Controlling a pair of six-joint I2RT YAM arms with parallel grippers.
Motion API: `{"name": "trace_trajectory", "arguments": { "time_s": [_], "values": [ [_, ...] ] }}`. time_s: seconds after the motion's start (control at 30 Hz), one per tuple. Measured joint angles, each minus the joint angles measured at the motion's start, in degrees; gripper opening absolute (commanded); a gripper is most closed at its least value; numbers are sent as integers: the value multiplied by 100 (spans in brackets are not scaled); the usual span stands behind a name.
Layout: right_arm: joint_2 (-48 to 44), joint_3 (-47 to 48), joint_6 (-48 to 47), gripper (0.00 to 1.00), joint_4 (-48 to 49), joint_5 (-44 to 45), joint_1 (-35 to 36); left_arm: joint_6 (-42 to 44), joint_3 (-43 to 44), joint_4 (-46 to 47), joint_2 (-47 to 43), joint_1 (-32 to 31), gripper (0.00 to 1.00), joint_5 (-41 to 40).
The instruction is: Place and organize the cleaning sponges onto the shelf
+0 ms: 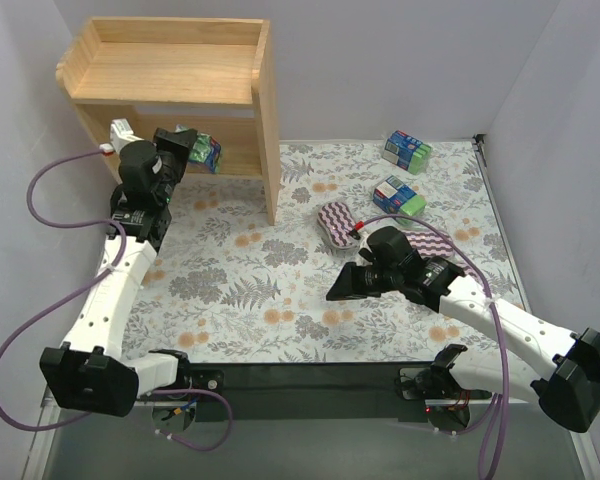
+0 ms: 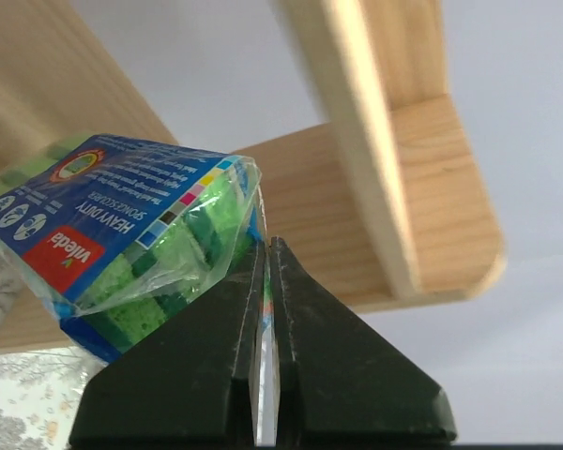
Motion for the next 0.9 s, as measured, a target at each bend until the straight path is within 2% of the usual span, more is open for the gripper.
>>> {"name": "trace_trajectory", "arguments": {
  "time_s": [0.17, 0.27, 0.7, 0.9],
  "values": [
    [0, 2, -98, 10, -28, -79, -109, -212, -1139, 914, 164, 2, 0, -136],
    [0, 11, -162, 9, -87, -116, -168, -328, -1346, 1427, 177, -4, 0, -127],
    [2, 11, -306, 7, -151, -212, -348, -341, -1375, 1554, 87, 0, 0, -85],
    [2, 11, -321, 6, -153, -269, -363, -365, -1126, 1635, 94, 2, 0, -66]
  ]
}}
